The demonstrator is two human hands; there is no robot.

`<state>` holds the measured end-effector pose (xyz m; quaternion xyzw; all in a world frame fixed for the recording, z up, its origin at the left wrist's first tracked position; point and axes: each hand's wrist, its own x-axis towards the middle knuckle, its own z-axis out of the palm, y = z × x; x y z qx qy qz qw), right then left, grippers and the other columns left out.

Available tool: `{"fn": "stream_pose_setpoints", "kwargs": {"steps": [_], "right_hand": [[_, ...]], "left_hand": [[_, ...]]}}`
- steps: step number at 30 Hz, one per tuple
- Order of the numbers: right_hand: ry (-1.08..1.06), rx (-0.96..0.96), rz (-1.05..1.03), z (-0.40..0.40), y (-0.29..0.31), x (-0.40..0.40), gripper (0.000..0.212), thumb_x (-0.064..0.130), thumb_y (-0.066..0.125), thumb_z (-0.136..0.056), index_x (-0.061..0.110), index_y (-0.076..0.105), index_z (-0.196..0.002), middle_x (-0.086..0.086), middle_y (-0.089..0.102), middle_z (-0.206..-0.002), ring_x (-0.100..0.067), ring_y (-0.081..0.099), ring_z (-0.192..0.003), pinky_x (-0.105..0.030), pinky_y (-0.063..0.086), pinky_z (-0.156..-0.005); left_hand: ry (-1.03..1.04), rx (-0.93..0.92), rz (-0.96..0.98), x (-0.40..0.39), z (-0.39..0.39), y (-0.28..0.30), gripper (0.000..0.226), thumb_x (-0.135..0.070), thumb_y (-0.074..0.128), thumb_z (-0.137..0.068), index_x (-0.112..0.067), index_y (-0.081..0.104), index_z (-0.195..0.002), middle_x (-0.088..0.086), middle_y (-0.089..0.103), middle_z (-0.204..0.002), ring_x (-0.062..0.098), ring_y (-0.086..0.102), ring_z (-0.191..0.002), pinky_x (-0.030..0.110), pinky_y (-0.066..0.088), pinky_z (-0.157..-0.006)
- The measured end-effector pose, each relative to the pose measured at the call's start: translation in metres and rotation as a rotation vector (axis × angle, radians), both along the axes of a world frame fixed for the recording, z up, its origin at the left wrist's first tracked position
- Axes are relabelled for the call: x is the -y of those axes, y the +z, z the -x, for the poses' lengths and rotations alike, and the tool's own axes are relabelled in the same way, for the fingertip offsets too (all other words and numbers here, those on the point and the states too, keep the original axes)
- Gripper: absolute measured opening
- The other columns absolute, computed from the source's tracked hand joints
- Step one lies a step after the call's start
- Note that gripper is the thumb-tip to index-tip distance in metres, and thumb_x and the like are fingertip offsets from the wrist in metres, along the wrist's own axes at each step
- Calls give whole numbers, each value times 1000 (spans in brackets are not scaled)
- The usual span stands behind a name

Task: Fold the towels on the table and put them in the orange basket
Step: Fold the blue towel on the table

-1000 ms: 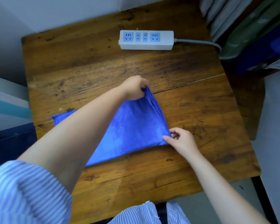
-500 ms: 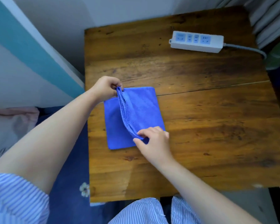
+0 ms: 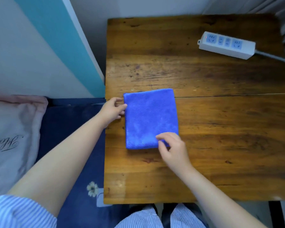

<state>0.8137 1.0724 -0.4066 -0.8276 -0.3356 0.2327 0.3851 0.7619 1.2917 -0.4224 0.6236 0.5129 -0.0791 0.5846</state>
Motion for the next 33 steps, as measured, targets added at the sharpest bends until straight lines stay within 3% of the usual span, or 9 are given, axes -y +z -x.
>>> {"fn": "stream_pose_setpoints", "kwargs": {"steps": [3, 7, 12, 16, 20, 23, 27, 30, 33], "right_hand": [[-59, 143, 23, -35, 2, 5, 34, 15, 41, -74, -6, 68, -80, -20, 70, -79, -14, 50, -83, -16, 37, -78], [-28, 256, 124, -74, -8, -9, 38, 15, 43, -78, -8, 65, -96, -25, 67, -99, -35, 62, -97, -24, 35, -88], [290, 123, 486, -123, 1, -84, 55, 19, 47, -82, 7, 42, -135, -11, 43, -142, -27, 33, -135, -34, 24, -112], [519, 69, 771, -147, 10, -123, 33, 12, 52, -81, 7, 59, -113, -14, 61, -119, -26, 53, -99, -29, 41, -80], [630, 7, 904, -154, 13, -133, 23, 11, 52, -81, 1, 62, -99, -10, 57, -95, -22, 46, -84, -28, 34, -60], [629, -11, 927, -156, 9, -138, 12, 12, 52, -80, 5, 55, -71, -6, 48, -83, -21, 42, -73, -27, 29, -55], [588, -99, 916, -162, 2, -142, 10, 18, 52, -81, 10, 58, -83, -5, 53, -97, -22, 48, -89, -28, 37, -67], [617, -26, 915, -162, 2, -139, 13, 18, 51, -83, 12, 53, -72, -2, 50, -81, -21, 46, -81, -26, 33, -61], [586, 198, 894, -158, -3, -129, 15, 22, 53, -83, 11, 56, -94, -6, 55, -95, -27, 47, -102, -36, 33, -89]], "left_hand": [[-23, -32, -72, 23, 8, -6, 36, -18, 57, -91, -4, 51, -124, 2, 55, -94, 17, 57, -83, 22, 44, -64], [-53, -94, -250, 50, 20, -11, 35, -19, 58, -90, -4, 54, -121, 12, 63, -107, 28, 59, -98, 31, 45, -80], [-18, -93, -323, 64, 25, -10, 40, -18, 62, -87, -6, 53, -124, 10, 62, -114, 23, 57, -93, 28, 43, -79], [-69, -117, -329, 62, 27, -8, 38, -17, 59, -89, -6, 52, -125, 8, 62, -113, 23, 58, -90, 28, 42, -76], [-143, -148, -333, 60, 27, -10, 37, -19, 58, -90, -8, 52, -124, 8, 62, -111, 25, 59, -96, 27, 42, -73], [-181, -179, -344, 58, 25, -12, 44, -21, 59, -89, -10, 47, -129, 9, 60, -115, 26, 58, -100, 32, 45, -79], [-206, -211, -383, 62, 25, -10, 57, -22, 58, -89, -14, 35, -139, 9, 54, -126, 29, 55, -112, 39, 47, -90], [-238, -239, -416, 66, 25, -9, 59, -23, 56, -91, -16, 29, -142, 8, 50, -132, 28, 51, -118, 38, 45, -90], [-260, -266, -480, 72, 25, -6, 63, -22, 55, -91, -14, 24, -145, 10, 40, -139, 28, 41, -127, 39, 39, -98]]}}
